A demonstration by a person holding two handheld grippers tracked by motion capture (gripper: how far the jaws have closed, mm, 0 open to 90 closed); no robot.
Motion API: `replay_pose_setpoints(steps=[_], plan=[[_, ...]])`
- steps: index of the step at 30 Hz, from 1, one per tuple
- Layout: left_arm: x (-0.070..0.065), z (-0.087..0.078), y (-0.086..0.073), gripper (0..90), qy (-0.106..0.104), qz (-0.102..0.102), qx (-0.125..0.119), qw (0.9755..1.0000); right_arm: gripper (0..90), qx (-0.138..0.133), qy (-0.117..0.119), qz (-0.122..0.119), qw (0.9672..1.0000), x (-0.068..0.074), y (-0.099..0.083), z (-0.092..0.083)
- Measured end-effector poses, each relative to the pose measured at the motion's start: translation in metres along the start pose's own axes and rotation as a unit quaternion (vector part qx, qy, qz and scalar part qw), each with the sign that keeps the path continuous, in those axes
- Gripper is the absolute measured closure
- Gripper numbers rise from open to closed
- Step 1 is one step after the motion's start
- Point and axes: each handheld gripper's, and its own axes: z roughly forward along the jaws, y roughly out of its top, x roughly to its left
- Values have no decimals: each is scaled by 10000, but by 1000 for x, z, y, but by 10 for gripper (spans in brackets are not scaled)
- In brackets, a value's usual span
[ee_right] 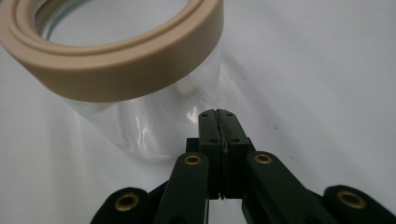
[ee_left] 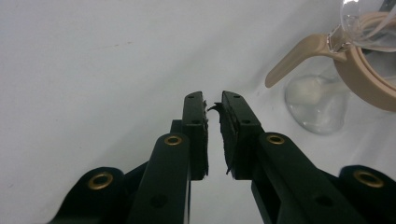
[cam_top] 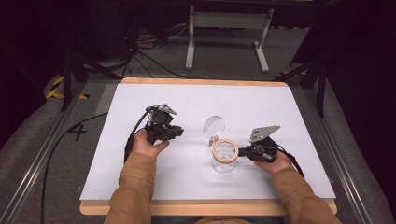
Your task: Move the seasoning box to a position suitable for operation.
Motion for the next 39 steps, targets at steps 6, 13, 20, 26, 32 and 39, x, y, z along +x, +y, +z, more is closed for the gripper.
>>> replay_pose_setpoints(steps=[6,13,20,26,32,39], plan=[[0,3,4,803,-89,25,-2,10000,896,89,62,-79,9999,8,-2,2],[-1,4,7,814,-234,55,6,9997,896,144,149,-212,9996,19,0,4],[-2,2,6,831,-601,202,26,9980,896,190,259,-366,9988,29,4,10],[-1,2,6,833,-602,139,2,9981,895,218,322,-407,9984,33,6,13],[-3,3,6,839,-576,137,-1,9982,894,247,344,-478,9980,36,7,15],[-2,2,7,875,-547,123,-47,9984,895,261,123,-408,9987,30,7,6]])
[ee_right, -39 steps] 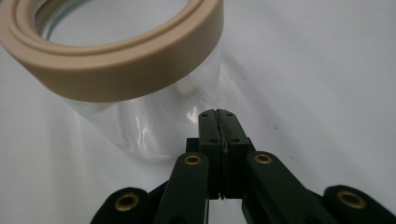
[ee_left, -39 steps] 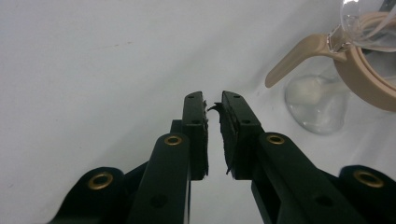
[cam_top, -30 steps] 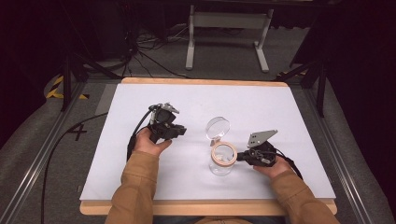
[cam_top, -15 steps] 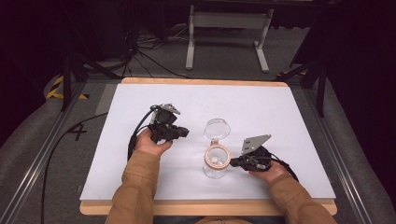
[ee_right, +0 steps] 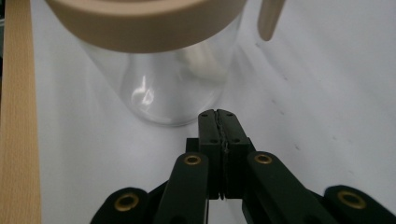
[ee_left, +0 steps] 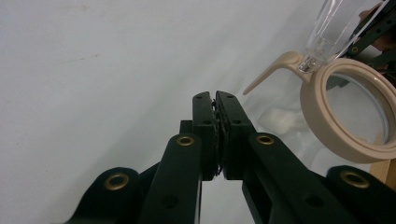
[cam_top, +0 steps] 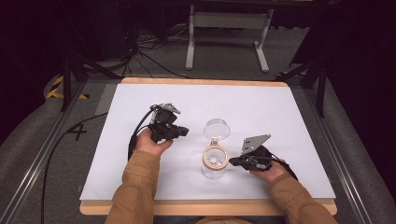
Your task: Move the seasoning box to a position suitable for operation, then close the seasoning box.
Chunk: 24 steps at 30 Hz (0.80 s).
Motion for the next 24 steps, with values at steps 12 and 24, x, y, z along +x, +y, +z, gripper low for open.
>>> replay_pose_setpoints(steps=[12,24], plan=[[-14,3,13,894,-35,144,-586,9982,896,-560,-69,289,9980,-4,16,-30],[-23,10,21,892,-329,210,-678,9969,895,-1315,256,484,9898,15,40,-35]])
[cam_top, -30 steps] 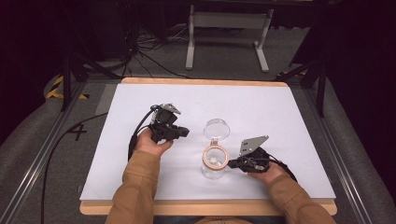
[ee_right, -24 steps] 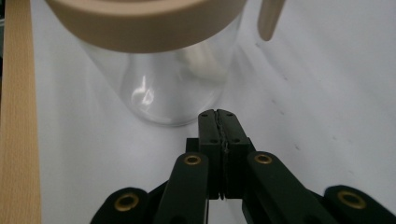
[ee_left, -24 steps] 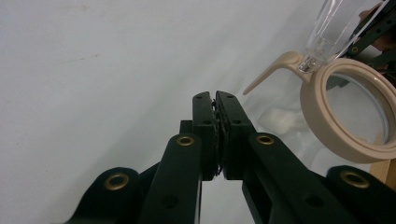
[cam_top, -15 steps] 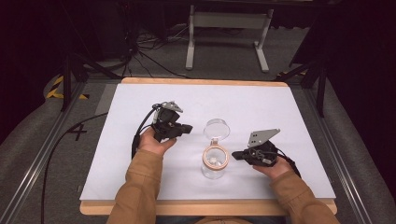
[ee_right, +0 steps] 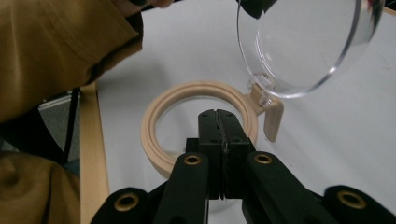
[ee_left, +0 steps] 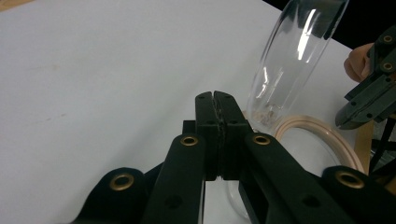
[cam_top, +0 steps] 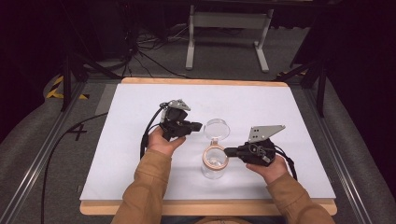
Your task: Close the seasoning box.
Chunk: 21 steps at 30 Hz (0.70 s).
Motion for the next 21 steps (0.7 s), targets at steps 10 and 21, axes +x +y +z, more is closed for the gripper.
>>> replay_pose_setpoints(steps=[10,21], plan=[[-7,2,2,883,-117,188,38,9997,894,-244,79,130,9996,0,1,2],[-17,-2,0,883,-120,340,352,9987,894,-264,124,144,9995,1,5,1]])
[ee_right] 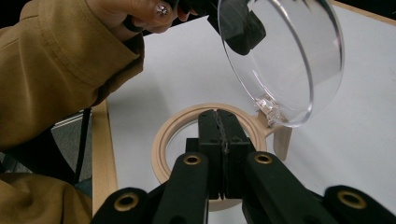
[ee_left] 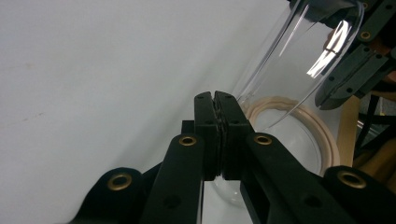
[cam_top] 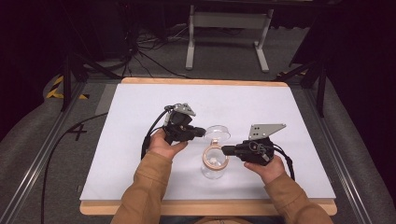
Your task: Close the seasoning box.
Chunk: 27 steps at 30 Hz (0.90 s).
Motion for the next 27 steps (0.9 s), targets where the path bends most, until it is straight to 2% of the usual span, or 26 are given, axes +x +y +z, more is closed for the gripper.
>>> replay_pose_setpoints(steps=[9,16,22,27], plan=[[-4,-7,1,881,-30,114,89,9999,895,75,111,-48,9999,4,1,0],[-3,-11,0,877,-23,60,70,10000,895,134,138,-73,9998,7,2,0],[-2,-17,-1,872,15,30,35,10000,894,289,216,-146,9992,12,4,0],[-1,-19,-2,869,35,14,45,10000,895,484,283,-110,9984,16,5,2]])
